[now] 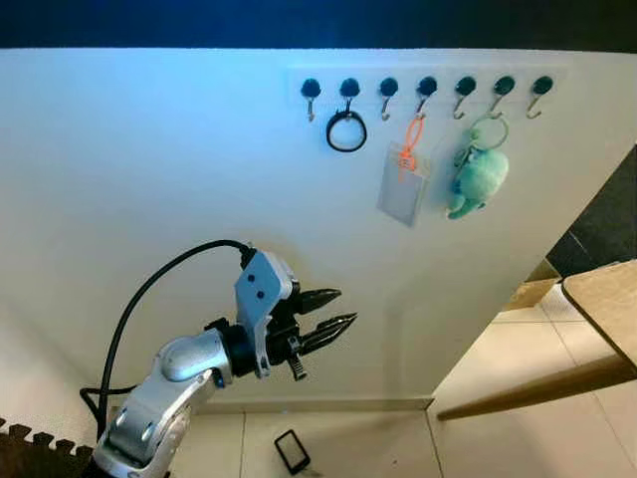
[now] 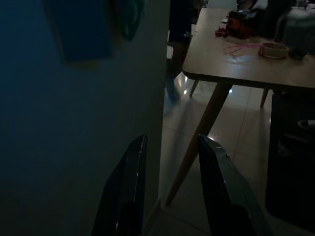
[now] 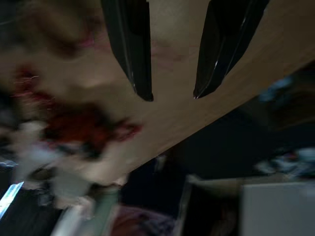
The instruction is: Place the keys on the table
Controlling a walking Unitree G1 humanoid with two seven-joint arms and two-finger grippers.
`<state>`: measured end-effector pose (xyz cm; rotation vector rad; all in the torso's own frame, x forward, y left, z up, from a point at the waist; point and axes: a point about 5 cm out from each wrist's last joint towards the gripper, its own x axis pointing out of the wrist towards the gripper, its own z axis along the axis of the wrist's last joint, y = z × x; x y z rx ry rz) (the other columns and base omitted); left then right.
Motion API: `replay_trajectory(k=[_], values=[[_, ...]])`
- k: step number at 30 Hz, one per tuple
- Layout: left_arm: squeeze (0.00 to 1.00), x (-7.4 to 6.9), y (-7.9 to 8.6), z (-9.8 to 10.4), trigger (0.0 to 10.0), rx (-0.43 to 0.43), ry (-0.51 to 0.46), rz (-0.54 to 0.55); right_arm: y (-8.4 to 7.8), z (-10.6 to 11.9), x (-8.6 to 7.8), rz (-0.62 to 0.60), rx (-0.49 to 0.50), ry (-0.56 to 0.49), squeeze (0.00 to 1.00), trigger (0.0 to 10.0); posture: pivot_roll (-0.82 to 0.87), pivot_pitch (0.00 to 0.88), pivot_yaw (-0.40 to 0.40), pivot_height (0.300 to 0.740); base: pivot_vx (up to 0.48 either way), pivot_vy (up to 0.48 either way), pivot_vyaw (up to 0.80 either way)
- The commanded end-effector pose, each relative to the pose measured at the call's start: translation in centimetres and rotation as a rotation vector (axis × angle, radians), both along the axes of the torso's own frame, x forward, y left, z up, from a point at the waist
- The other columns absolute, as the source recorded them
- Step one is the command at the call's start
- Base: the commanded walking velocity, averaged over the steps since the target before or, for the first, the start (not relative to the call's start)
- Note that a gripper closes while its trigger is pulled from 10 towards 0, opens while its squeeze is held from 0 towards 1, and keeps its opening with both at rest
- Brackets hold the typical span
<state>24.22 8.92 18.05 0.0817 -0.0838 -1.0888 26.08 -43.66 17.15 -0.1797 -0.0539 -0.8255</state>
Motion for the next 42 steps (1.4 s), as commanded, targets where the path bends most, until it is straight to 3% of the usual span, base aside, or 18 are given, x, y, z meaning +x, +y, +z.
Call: replay_trajectory(k=[1,2,3,6,7,9,12,17,18,19,20,21,29,30,32,33,34,42], values=[[0.00,0.0,0.0,-0.2,10.0,0.005,-0.001,0.000,1.1,0.1,0.8,0.071,-0.040,-0.036,0.00,10.0,0.06,0.104,0.000,0.740,0.000,0.000,0.00],[0.00,0.0,0.0,-0.1,10.0,0.002,-0.015,0.006,7.5,-1.6,4.1,0.360,-0.102,-0.087,0.00,10.0,0.06,0.104,0.001,0.740,0.000,0.000,0.00],[0.00,0.0,0.0,-0.1,10.0,0.002,-0.015,0.006,7.5,-1.6,4.1,0.360,-0.102,-0.087,0.00,10.0,0.06,0.104,0.001,0.740,0.000,0.000,0.00],[0.00,0.2,-0.1,0.0,10.0,-0.005,-0.025,0.015,14.4,-2.4,5.7,0.649,-0.221,-0.126,0.00,10.0,0.06,0.108,-0.006,0.740,0.000,0.000,0.00],[0.00,0.2,-0.1,0.0,10.0,-0.005,-0.025,0.015,14.4,-2.4,5.7,0.649,-0.221,-0.126,0.00,10.0,0.06,0.108,-0.006,0.740,0.000,0.000,0.00],[0.00,0.3,-0.2,0.1,10.0,-0.015,-0.029,0.026,18.2,-2.5,5.7,0.786,-0.291,-0.172,0.00,10.0,0.06,0.110,-0.013,0.740,0.000,0.000,0.00],[0.00,0.4,-0.1,0.1,10.0,-0.022,-0.042,0.052,21.2,-2.2,5.3,0.871,-0.327,-0.243,0.00,10.0,0.06,0.112,-0.022,0.740,0.000,0.000,0.00],[0.00,0.5,0.1,0.0,10.0,-0.024,-0.053,0.089,22.4,-1.9,5.0,0.892,-0.308,-0.295,0.00,10.0,0.06,0.113,-0.026,0.740,0.000,0.000,0.00],[0.00,0.9,0.3,-0.2,10.0,-0.022,-0.053,0.143,22.8,-1.6,4.7,0.896,-0.298,-0.325,0.00,10.0,0.05,0.115,-0.030,0.740,0.000,0.000,0.00],[0.00,1.2,0.6,-0.4,10.0,-0.017,-0.058,0.198,23.1,-1.3,4.4,0.901,-0.288,-0.353,0.19,10.0,0.05,0.113,-0.033,0.740,0.000,0.000,0.00],[0.00,1.2,0.6,-0.4,10.0,-0.017,-0.058,0.198,23.1,-1.3,4.4,0.901,-0.288,-0.353,0.19,10.0,0.05,0.113,-0.033,0.740,0.000,0.000,0.00],[0.00,1.6,1.0,-0.9,10.0,-0.007,-0.072,0.277,23.3,-0.9,3.8,0.903,-0.275,-0.389,1.00,10.0,0.04,0.115,-0.033,0.740,0.000,0.000,0.00],[0.00,2.3,2.0,-2.0,10.0,0.077,-0.154,0.474,23.4,0.1,2.8,0.863,-0.251,-0.429,1.00,10.0,0.04,0.120,-0.034,0.740,0.000,0.000,0.00],[0.00,2.4,2.0,-2.0,10.0,0.071,-0.163,0.502,23.3,0.4,2.8,0.846,-0.248,-0.434,0.83,10.0,0.04,0.121,-0.035,0.740,0.000,0.000,0.00],[0.00,2.4,2.0,-2.0,10.0,0.071,-0.163,0.502,23.3,0.4,2.8,0.846,-0.248,-0.434,0.83,10.0,0.04,0.121,-0.035,0.740,0.000,0.000,0.00],[0.00,2.4,2.0,-2.0,10.0,0.066,-0.170,0.523,23.3,0.5,2.7,0.836,-0.245,-0.436,0.46,10.0,0.04,0.121,-0.035,0.740,0.000,0.000,0.00],[0.00,2.4,2.1,-2.1,10.0,0.065,-0.175,0.554,23.2,0.8,2.6,0.817,-0.249,-0.441,0.00,10.0,0.04,0.122,-0.035,0.740,0.000,0.000,0.00],[0.00,2.3,2.1,-2.5,10.0,0.018,-0.151,0.652,22.1,1.8,2.6,0.722,-0.241,-0.438,0.00,10.0,0.04,0.122,-0.035,0.740,0.000,0.000,0.00]])
